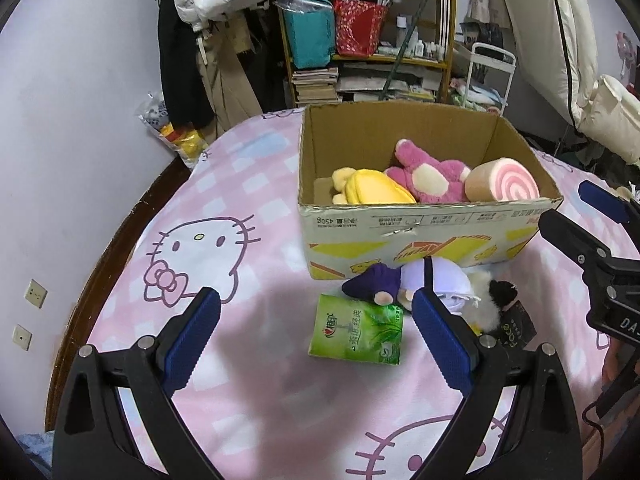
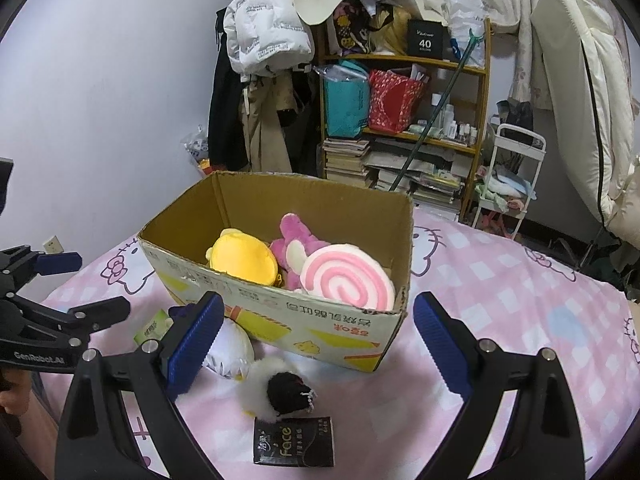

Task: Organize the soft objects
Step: 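Grasp the green tissue pack with the left tool while the right tool grasps the white fluffy plush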

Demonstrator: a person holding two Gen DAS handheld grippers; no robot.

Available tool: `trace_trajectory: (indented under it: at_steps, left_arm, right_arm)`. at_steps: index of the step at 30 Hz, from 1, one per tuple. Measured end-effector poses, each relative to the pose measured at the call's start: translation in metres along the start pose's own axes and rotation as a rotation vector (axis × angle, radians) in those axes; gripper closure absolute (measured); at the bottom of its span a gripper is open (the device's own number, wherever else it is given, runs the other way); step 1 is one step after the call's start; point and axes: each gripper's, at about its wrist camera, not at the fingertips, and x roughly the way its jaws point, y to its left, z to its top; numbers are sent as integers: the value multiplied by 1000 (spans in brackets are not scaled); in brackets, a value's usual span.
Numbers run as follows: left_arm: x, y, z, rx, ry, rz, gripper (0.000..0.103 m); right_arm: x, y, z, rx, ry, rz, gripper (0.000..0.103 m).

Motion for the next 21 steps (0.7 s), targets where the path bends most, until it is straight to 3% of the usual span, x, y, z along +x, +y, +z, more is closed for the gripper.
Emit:
trace_trajectory:
  at_steps: [21]
  left_arm:
    - [59, -31, -15, 102, 192, -8, 8]
  right_arm:
    - [45, -9, -20, 7, 185, -23, 3]
